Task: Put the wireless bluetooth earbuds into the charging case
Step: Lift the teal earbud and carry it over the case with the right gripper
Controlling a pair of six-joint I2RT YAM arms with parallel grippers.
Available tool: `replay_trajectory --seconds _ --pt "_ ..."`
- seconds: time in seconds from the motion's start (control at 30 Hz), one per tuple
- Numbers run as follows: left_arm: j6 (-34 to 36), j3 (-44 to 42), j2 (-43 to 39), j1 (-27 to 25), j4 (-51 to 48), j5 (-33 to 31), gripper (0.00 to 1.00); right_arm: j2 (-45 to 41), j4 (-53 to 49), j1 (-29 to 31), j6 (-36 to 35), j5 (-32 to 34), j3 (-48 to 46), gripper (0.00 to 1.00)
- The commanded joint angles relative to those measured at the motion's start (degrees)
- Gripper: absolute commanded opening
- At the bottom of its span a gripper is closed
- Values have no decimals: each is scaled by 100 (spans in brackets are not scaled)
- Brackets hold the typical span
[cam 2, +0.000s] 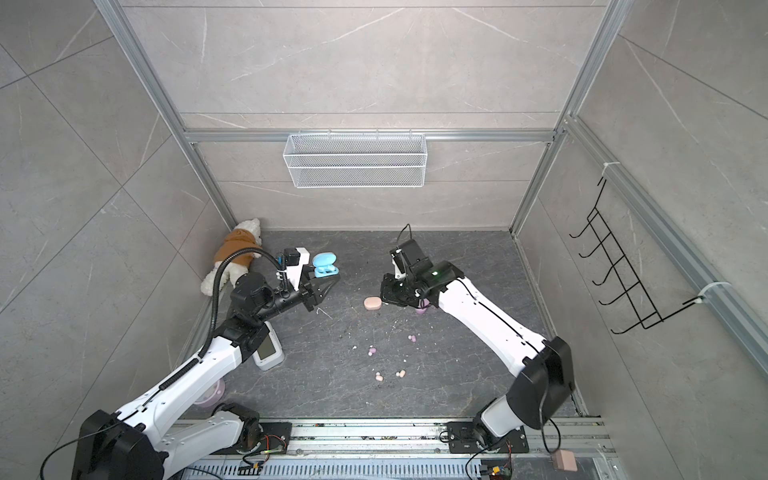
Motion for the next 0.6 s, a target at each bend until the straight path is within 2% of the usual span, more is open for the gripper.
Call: replay_trajectory --seconds 0.0,0.23,0.57 --pt "40 355 172 -245 795 62 15 -563 98 -182 82 -413 0 16" --pt "24 682 674 -695 1453 182 15 -1172 222 -303 110 -783 433 17" --pt "-43 983 1418 -1249 2241 405 15 -1752 1413 -398 732 -1507 264 17"
